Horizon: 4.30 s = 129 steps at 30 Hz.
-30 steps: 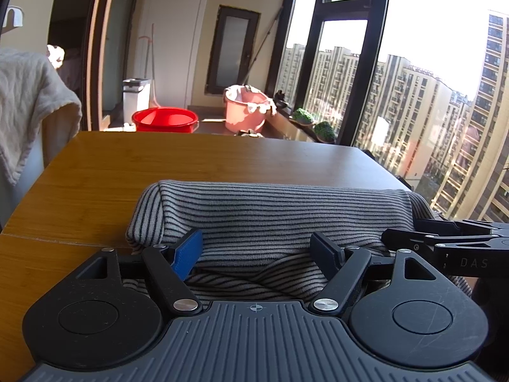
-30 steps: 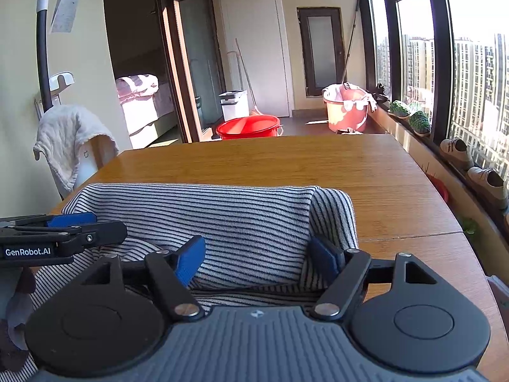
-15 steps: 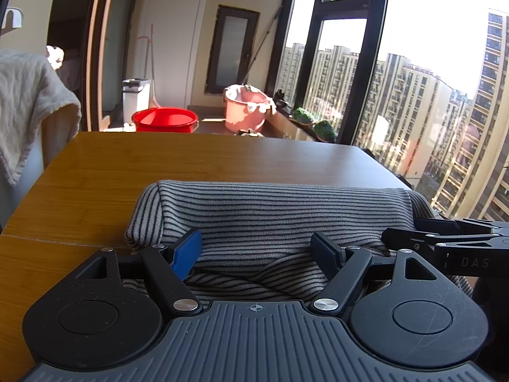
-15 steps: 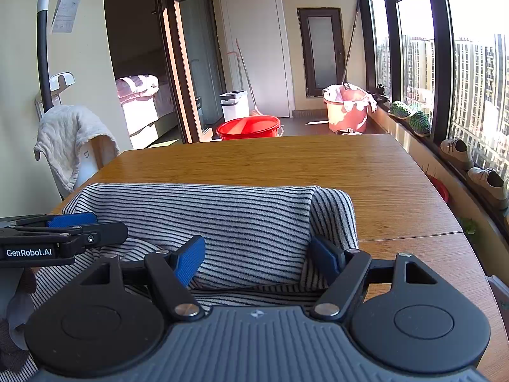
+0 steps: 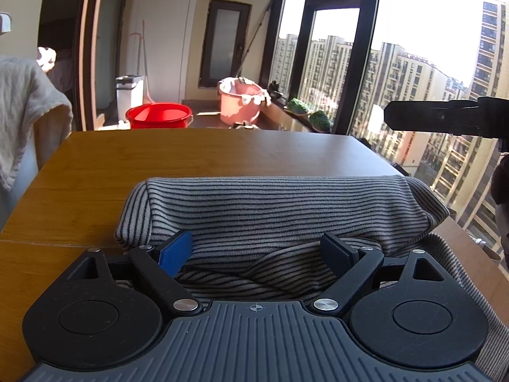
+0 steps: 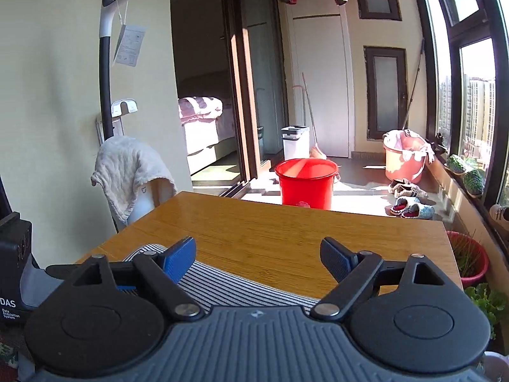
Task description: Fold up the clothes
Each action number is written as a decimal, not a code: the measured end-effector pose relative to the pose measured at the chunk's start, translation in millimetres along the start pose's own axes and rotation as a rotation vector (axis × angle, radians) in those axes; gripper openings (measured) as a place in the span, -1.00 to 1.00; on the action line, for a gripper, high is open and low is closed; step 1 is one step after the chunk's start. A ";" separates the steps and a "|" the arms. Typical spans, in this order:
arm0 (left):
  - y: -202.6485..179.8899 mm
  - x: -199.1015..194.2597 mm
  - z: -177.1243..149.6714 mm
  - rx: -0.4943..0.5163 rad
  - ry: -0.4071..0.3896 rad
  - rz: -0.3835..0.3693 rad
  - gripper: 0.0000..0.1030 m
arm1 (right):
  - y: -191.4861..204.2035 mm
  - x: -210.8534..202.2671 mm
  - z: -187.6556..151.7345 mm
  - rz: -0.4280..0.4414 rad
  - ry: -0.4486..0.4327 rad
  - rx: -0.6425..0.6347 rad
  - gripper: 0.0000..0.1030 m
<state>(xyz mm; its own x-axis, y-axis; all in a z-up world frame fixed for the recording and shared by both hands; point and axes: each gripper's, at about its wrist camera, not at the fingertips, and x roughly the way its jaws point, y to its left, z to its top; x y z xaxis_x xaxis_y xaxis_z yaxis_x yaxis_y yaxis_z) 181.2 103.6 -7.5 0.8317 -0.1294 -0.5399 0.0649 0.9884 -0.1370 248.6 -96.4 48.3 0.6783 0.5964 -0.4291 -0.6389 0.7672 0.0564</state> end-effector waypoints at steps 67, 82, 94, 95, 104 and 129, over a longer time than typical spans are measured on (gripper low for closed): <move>54.9 -53.0 -2.5 -0.295 0.049 -0.059 0.40 | -30.9 -59.8 -98.5 -0.019 0.171 0.496 -0.16; 35.4 -27.6 0.0 -0.190 0.026 -0.009 0.31 | -75.7 -21.0 -73.5 -0.169 0.055 0.310 0.29; 33.8 -44.4 9.3 -0.190 0.008 0.039 0.38 | -28.8 -26.4 -70.7 -0.221 0.052 0.106 -0.20; 33.3 -53.8 13.5 -0.188 -0.023 0.048 0.37 | -29.7 -25.9 -75.0 -0.224 0.044 0.108 -0.20; 10.6 -54.3 31.3 -0.178 -0.060 -0.060 0.54 | -13.2 -48.5 -90.0 -0.245 0.041 0.102 -0.19; 57.0 -26.3 29.7 -0.336 0.079 0.019 0.82 | -47.0 -44.2 -99.1 -0.194 0.100 0.381 0.09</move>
<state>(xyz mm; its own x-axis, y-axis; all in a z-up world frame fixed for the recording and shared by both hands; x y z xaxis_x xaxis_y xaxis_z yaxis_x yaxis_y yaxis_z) 179.4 165.7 23.5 0.7850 -0.1299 -0.6058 -0.1465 0.9111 -0.3852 212.7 -182.2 -24.8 0.7221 0.4217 -0.5484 -0.3109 0.9060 0.2872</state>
